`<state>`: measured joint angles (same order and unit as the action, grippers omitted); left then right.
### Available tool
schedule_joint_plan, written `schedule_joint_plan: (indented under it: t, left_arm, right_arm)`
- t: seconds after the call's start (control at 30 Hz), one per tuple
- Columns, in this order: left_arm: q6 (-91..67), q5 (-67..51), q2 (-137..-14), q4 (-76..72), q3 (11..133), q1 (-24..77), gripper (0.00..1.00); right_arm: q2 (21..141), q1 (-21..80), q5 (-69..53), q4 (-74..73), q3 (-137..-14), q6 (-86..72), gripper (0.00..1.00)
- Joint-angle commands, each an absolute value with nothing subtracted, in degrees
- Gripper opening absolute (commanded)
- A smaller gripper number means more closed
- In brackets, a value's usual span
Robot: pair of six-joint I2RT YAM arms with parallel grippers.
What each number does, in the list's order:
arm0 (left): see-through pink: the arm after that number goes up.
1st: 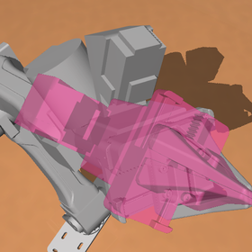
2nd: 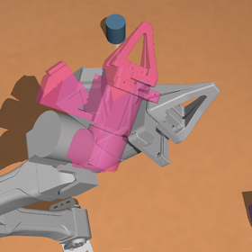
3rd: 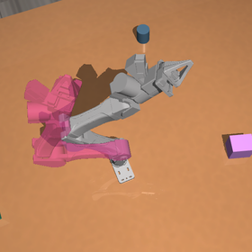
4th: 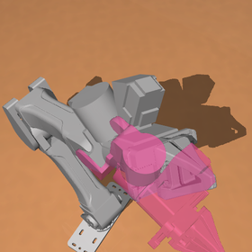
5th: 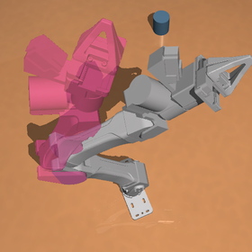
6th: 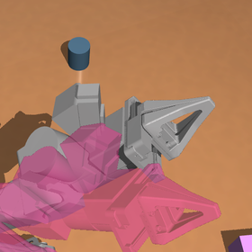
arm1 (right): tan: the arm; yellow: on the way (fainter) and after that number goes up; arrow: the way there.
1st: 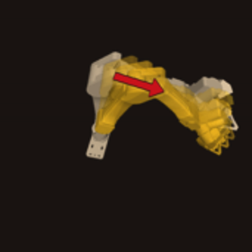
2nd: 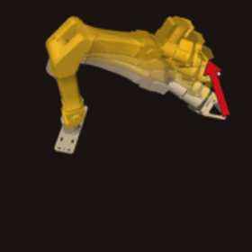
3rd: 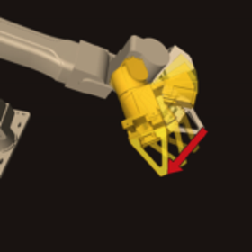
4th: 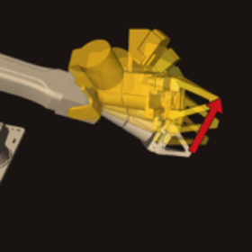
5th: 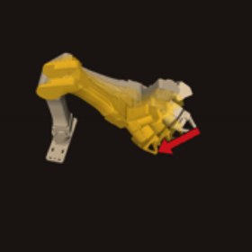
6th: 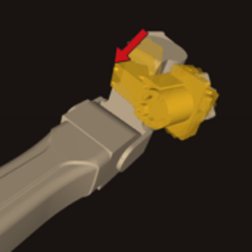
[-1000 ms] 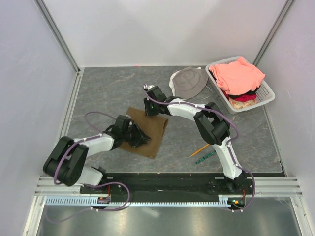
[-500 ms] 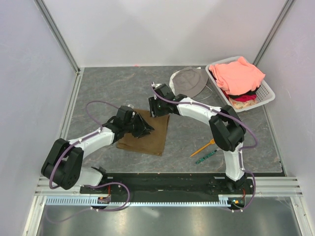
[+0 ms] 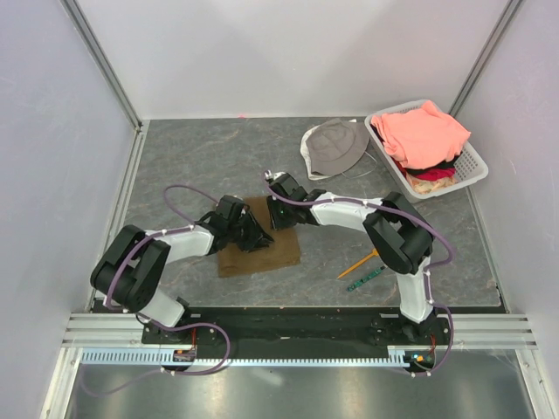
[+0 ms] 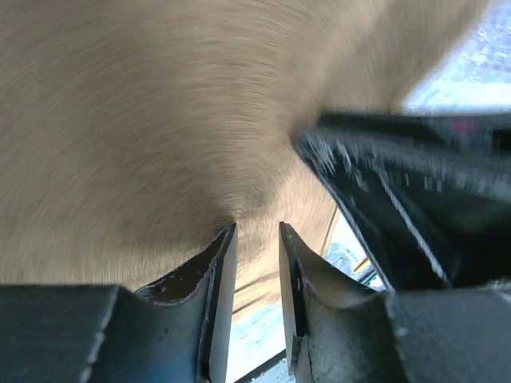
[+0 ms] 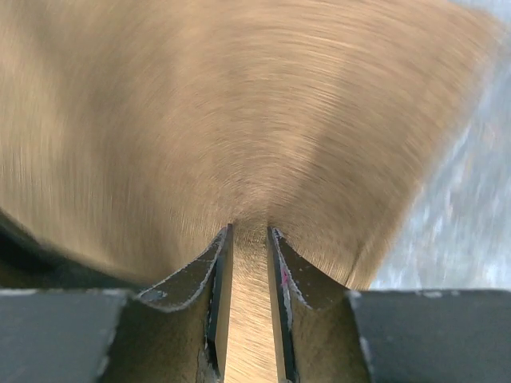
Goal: Fold the napkin into a case and place the utensils inside
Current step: Rotate the square-folded napkin at the center of the board, then smooth out the square-folded napkin at the center of the board.
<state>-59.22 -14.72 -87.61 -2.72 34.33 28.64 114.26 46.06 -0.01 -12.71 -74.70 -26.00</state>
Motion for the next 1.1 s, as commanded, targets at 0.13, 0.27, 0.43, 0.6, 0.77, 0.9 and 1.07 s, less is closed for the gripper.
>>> schedule_joint_plan:
  t: [0.13,0.27,0.43,0.6,0.77,0.9,1.07]
  left_arm:
    - [-56.8,-13.4,-82.6,2.7,36.3,30.6,0.45]
    - [-52.9,-10.5,-73.1,12.8,39.1,30.6,0.53]
    - [-54.8,-9.2,-63.5,24.0,38.2,30.6,0.56]
    - [-61.4,-7.8,-56.9,33.5,36.6,30.5,0.52]
    - [-66.3,-1.4,-54.7,40.7,36.2,30.5,0.52]
    - [-66.8,1.2,-54.4,41.2,35.4,29.7,0.51]
    - [-65.2,2.0,-56.1,41.2,34.7,28.0,0.47]
  right_arm:
    - [117.7,43.4,4.7,-16.4,-82.8,-20.1,0.36]
    - [109.9,43.3,4.2,-19.2,-79.2,-23.4,0.51]
    - [100.9,43.2,3.2,-22.6,-73.6,-29.3,0.71]
    - [95.8,41.8,0.6,-23.3,-67.6,-33.3,0.71]
    - [92.5,38.7,-1.7,-23.0,-62.6,-35.5,0.66]
    - [90.6,36.4,-3.3,-21.7,-59.3,-36.9,0.61]
    - [89.3,33.9,-6.1,-19.2,-55.5,-37.6,0.60]
